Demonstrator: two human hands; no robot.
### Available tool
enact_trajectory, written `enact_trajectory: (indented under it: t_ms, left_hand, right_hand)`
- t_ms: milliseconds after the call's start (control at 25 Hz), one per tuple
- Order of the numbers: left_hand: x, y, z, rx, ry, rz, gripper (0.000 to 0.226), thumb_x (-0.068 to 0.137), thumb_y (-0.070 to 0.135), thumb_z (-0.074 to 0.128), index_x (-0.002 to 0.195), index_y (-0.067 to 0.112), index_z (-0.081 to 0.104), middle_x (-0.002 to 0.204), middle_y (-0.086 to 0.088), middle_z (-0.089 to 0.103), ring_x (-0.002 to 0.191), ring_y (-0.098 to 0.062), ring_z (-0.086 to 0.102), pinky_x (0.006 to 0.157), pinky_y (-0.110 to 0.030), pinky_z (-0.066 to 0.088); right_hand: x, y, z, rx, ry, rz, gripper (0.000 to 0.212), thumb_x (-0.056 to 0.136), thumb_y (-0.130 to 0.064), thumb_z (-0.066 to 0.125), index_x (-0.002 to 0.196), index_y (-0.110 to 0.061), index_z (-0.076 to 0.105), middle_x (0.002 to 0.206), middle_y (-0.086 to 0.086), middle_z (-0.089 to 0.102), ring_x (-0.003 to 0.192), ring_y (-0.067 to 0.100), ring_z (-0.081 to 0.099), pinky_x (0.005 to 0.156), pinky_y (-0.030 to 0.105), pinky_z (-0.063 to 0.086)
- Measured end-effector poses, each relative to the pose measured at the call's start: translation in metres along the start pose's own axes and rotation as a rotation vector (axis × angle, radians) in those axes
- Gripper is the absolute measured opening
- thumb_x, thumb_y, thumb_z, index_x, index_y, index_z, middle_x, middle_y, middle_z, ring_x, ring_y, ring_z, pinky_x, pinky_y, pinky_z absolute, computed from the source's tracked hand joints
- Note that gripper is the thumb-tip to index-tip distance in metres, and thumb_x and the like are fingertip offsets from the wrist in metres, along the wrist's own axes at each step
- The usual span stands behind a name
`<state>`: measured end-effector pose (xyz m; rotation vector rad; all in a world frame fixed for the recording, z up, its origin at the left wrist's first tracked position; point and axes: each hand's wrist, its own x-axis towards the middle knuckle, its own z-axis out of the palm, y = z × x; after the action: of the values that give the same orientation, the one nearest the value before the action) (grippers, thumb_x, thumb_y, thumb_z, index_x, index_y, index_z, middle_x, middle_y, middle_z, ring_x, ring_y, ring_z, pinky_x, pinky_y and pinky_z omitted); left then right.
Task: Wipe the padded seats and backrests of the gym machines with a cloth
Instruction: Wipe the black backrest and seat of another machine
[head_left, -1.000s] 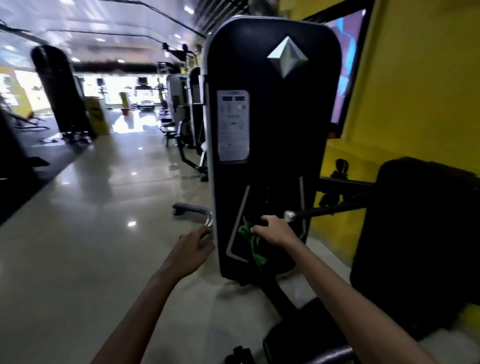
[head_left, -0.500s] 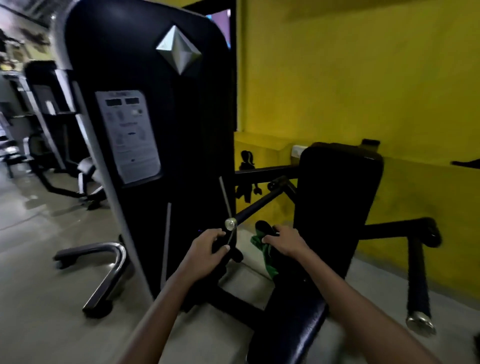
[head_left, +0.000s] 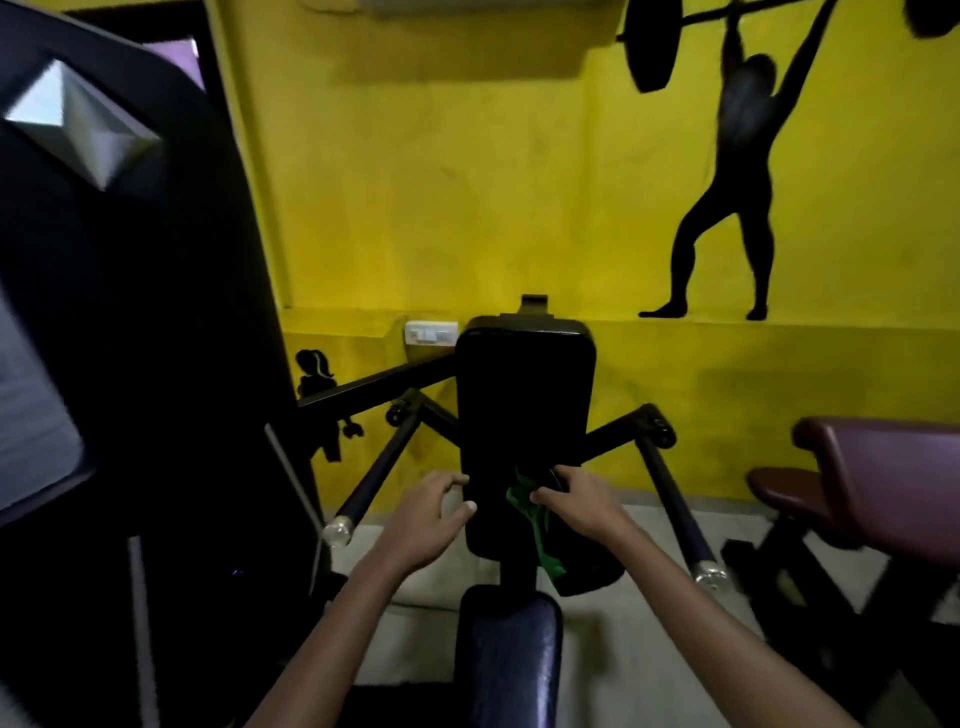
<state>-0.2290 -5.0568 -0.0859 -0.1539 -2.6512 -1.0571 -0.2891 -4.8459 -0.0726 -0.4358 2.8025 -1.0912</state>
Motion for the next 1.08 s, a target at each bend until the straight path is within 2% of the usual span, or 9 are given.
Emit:
enact_trajectory:
  t_ms: [80,200,320,400,520,640,760,920,1080]
  left_hand:
    - [0.020,0.002,0.001,-0.023,-0.026,0.038,0.040,0.096,0.020,0.054,0.134,0.009,0.048,0.139,-0.005,0.047,0.131,-0.019,0.042,0.103,-0.032,0.040]
    - [0.052,-0.001,0.001,-0.053,-0.068,0.066,0.041,0.096,0.018,0.054,0.136,0.009,0.046,0.144,-0.006,0.041,0.136,-0.019,0.037,0.107,-0.032,0.037]
    - [0.087,-0.003,-0.006,-0.030,-0.040,0.086,0.041,0.096,0.020,0.056,0.135,0.012,0.048,0.144,-0.002,0.043,0.134,-0.017,0.039,0.102,-0.024,0.037]
    - [0.109,-0.002,-0.014,-0.031,-0.014,0.077,0.041,0.095,0.021,0.057,0.134,0.013,0.049,0.142,-0.001,0.045,0.130,-0.015,0.043,0.099,-0.022,0.038]
    - [0.138,-0.002,-0.020,0.015,0.008,0.098,0.042,0.095,0.020,0.057,0.135,0.011,0.048,0.141,-0.005,0.046,0.126,-0.019,0.047,0.099,-0.026,0.039]
    - [0.166,0.003,-0.025,0.067,0.019,0.112,0.046,0.094,0.021,0.057,0.137,0.010,0.046,0.145,-0.005,0.042,0.130,-0.022,0.043,0.100,-0.030,0.038]
    - [0.197,0.009,-0.032,0.138,0.031,0.144,0.051,0.095,0.025,0.055,0.142,0.013,0.039,0.151,-0.003,0.033,0.138,-0.020,0.033,0.105,-0.031,0.033]
    - [0.236,0.012,-0.038,0.176,0.078,0.168,0.053,0.095,0.030,0.054,0.143,0.014,0.037,0.151,-0.002,0.032,0.138,-0.020,0.032,0.106,-0.035,0.033]
    - [0.269,0.005,-0.039,0.222,0.062,0.172,0.056,0.096,0.031,0.053,0.145,0.012,0.033,0.152,-0.005,0.031,0.138,-0.021,0.031,0.107,-0.033,0.032]
  right_hand:
    - [0.012,0.003,-0.018,0.042,0.011,-0.017,0.040,0.094,-0.029,0.057,0.131,-0.015,0.053,0.118,0.011,0.062,0.103,0.028,0.060,0.082,0.041,0.049]
    - [0.042,-0.003,-0.047,0.101,0.014,-0.026,0.040,0.095,-0.028,0.056,0.133,-0.016,0.051,0.118,0.010,0.062,0.100,0.025,0.061,0.082,0.039,0.049]
    - [0.076,-0.022,-0.069,0.168,0.038,-0.035,0.042,0.094,-0.029,0.057,0.134,-0.017,0.050,0.119,0.005,0.061,0.099,0.021,0.061,0.084,0.037,0.050]
    - [0.095,-0.035,-0.080,0.179,0.067,-0.053,0.046,0.094,-0.029,0.057,0.136,-0.015,0.047,0.127,0.006,0.058,0.106,0.023,0.059,0.088,0.036,0.049]
    - [0.114,-0.043,-0.089,0.151,0.104,-0.068,0.054,0.094,-0.031,0.057,0.141,-0.011,0.040,0.135,0.008,0.051,0.116,0.025,0.053,0.087,0.032,0.045]
    - [0.125,-0.041,-0.094,0.145,0.168,-0.093,0.048,0.093,-0.030,0.059,0.136,-0.014,0.048,0.128,0.008,0.056,0.108,0.024,0.057,0.088,0.038,0.049]
    - [0.143,-0.052,-0.106,0.074,0.276,-0.125,0.048,0.091,-0.037,0.059,0.134,-0.018,0.050,0.128,0.006,0.056,0.111,0.025,0.056,0.089,0.041,0.049]
    - [0.176,-0.078,-0.122,-0.104,0.411,-0.136,0.059,0.090,-0.042,0.058,0.140,-0.015,0.044,0.137,0.007,0.051,0.121,0.027,0.051,0.093,0.040,0.047]
    - [0.208,-0.097,-0.131,-0.304,0.492,-0.141,0.045,0.091,-0.043,0.055,0.128,-0.018,0.051,0.123,0.011,0.054,0.110,0.030,0.053,0.079,0.037,0.044]
